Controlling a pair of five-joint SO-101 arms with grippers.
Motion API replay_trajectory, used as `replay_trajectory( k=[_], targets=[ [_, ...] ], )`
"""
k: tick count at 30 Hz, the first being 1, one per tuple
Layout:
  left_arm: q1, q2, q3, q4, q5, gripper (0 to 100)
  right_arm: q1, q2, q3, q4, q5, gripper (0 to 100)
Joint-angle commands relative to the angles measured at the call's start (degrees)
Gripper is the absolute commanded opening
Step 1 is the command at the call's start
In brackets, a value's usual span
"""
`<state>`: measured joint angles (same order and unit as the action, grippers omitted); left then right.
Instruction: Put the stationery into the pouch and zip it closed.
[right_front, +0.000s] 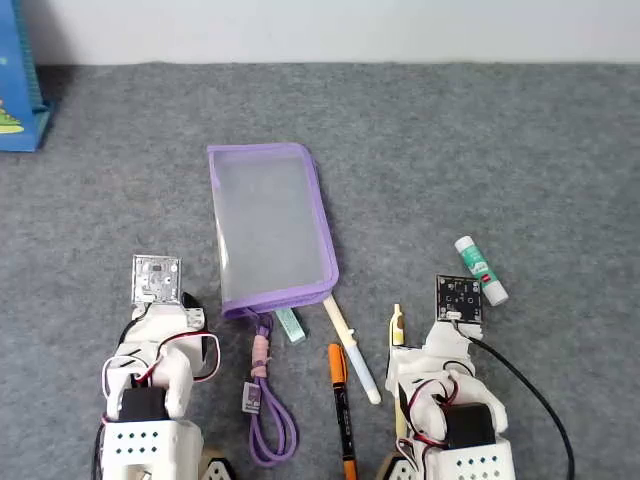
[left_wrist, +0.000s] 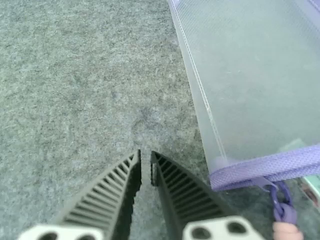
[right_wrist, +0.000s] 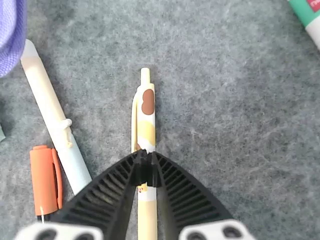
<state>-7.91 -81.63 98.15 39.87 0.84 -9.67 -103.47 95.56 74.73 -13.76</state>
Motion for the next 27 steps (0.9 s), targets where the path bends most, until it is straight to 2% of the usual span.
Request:
replay_trajectory(
  k=[1, 5, 10, 13, 27],
  targets=[
    [-0.44, -0.53, -1.27, 0.09, 0.53, 4, -0.66, -0.31, 0.88, 0.31, -0.26, 0.9],
    [0.18, -0.53, -1.27, -0.09, 0.70, 4, -0.66, -0.31, 0.88, 0.31, -0.26, 0.9],
    [9.58, -0.44, -1.27, -0.44, 0.62, 4, -0.57, -0.31, 0.88, 0.31, -0.26, 0.9],
    [12.40, -0.44, -1.27, -0.44, 0.53, 4, -0.57, -0.31, 0.88, 0.31, -0.26, 0.9],
    [11.96, -0.53, -1.27, 0.88, 0.35, 4, -0.57, -0.31, 0.88, 0.31, -0.26, 0.9]
  ],
)
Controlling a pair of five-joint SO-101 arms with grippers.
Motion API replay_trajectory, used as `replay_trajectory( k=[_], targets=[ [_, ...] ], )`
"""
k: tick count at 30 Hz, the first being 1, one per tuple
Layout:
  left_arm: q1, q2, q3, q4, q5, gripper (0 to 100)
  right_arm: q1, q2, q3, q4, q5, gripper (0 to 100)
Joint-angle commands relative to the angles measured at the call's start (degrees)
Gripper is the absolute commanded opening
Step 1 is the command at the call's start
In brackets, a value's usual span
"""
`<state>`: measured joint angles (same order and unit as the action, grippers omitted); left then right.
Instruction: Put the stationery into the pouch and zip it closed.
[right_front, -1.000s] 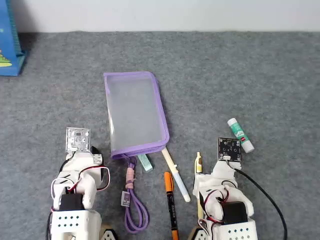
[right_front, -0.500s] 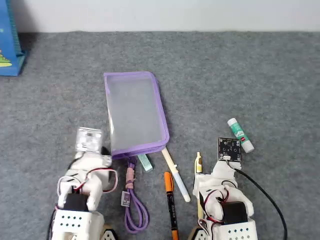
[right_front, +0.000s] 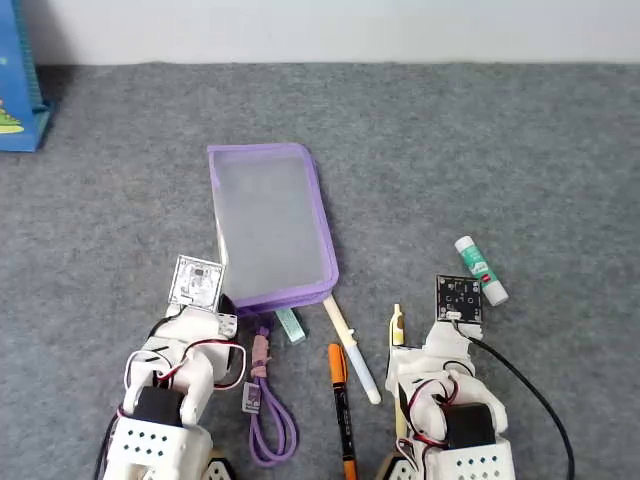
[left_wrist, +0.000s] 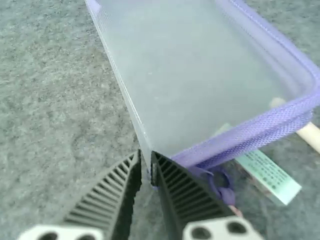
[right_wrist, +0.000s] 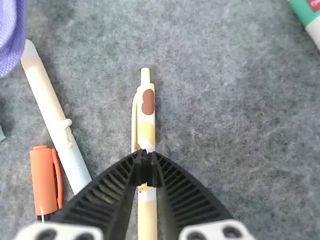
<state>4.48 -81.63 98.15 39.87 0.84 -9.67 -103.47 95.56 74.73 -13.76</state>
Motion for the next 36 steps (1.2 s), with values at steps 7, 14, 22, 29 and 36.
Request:
replay_trajectory(
  k=[7, 14, 22, 29, 36],
  targets=[
    [-7.91, -0.53, -4.00, -0.18, 0.26, 4, -0.84, -0.40, 0.88, 0.31, -0.26, 1.0],
    [-25.85, -0.53, -7.34, -0.09, 0.35, 4, -0.57, -0.40, 0.88, 0.31, -0.26, 1.1],
    [-31.56, -0.53, -10.51, 8.79, -1.41, 4, 0.31, -0.40, 0.26, -2.68, -0.09, 1.1],
    [-31.56, -0.53, -11.56, 13.01, -5.98, 4, 10.95, -0.48, -4.84, -9.45, 10.73, 1.1],
    [-31.47, -0.53, -10.59, 12.31, -6.07, 4, 11.56, -0.48, -7.03, -9.01, 23.30, 0.9]
  ],
)
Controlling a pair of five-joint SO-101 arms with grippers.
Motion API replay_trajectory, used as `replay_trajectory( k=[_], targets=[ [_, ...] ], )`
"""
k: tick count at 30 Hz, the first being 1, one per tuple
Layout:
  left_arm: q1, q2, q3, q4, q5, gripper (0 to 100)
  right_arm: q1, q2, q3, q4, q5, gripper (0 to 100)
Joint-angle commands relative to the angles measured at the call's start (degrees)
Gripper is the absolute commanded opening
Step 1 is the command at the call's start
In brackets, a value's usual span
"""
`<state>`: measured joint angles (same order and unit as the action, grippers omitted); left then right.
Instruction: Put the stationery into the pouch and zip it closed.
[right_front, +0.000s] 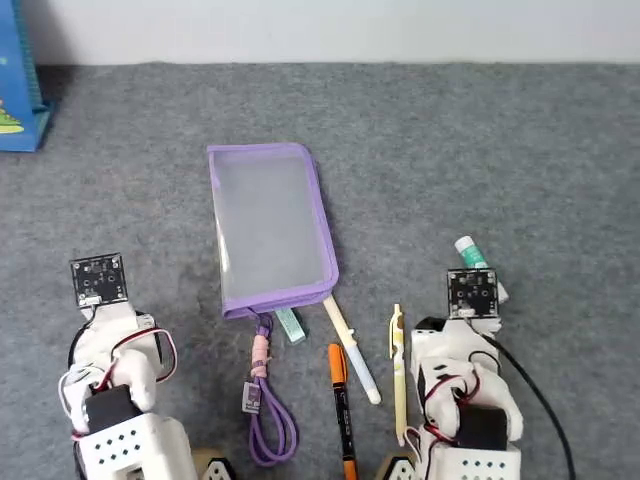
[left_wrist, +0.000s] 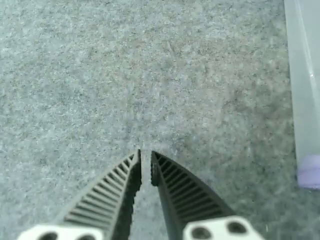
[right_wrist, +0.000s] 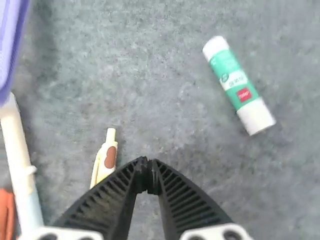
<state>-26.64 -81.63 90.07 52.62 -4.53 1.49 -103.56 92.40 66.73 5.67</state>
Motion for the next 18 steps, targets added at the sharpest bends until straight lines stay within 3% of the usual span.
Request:
replay_trajectory(
  k=[1, 5, 11, 18],
  targets=[
    [-0.44, -0.53, -2.42, -1.05, -0.70, 4, 0.40, -0.40, -4.13, -1.10, 4.84, 0.9],
    [-0.53, -0.53, -1.80, -1.76, -0.70, 4, 0.40, -0.40, -6.07, -1.01, 9.76, 0.9],
    [-0.44, -0.53, -1.63, -1.85, -0.70, 4, 0.31, -0.40, -13.63, 2.95, 10.11, 0.9],
    [-0.44, -0.53, -1.63, -1.85, -0.79, 4, -8.31, 0.22, -23.74, 9.19, 13.36, 0.8]
  ],
)
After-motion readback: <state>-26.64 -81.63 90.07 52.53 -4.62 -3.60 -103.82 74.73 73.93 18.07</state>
